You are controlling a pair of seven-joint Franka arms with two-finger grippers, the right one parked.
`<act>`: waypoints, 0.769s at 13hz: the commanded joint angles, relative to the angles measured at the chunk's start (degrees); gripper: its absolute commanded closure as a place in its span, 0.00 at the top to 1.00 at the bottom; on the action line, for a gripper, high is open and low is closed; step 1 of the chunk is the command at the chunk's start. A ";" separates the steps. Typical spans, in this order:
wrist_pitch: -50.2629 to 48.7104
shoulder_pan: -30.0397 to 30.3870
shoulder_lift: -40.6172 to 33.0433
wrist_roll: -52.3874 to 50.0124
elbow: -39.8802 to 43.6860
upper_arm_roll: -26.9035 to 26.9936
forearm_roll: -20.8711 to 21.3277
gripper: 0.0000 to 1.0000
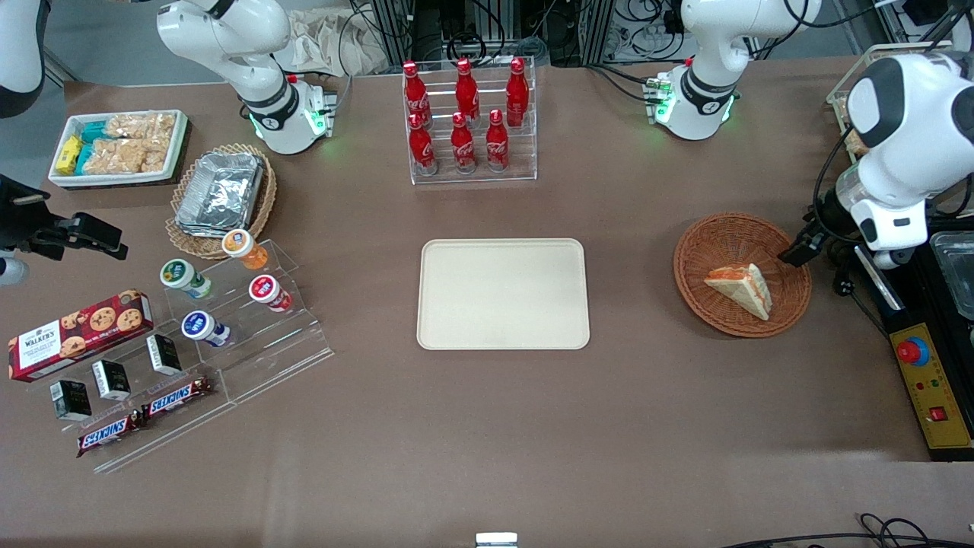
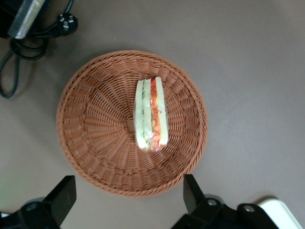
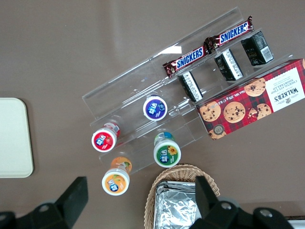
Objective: Place sandwich from basket to tray
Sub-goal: 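Lower the open left gripper around the wrapped sandwich and close it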
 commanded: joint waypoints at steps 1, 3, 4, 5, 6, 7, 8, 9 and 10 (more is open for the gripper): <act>5.72 0.09 3.15 -3.22 -1.99 -0.40 -0.08 1.00; 10.11 -0.26 5.70 -5.24 -3.04 -0.49 -0.17 1.00; 12.22 -0.43 7.02 -5.25 -3.48 -0.49 -0.69 1.00; 14.33 -0.52 8.07 -5.25 -3.92 -0.58 -2.09 1.00; 16.01 -0.78 9.04 -5.25 -4.27 -0.75 -2.97 1.00; 17.68 -1.31 9.83 -5.25 -4.88 -0.84 -3.24 1.00; 19.43 -1.40 10.54 -5.25 -5.76 -0.84 -3.24 1.00; 21.63 -1.40 10.81 -5.25 -7.25 -0.84 -3.24 1.00; 24.43 -1.40 10.81 -5.08 -9.35 -0.84 -3.24 1.00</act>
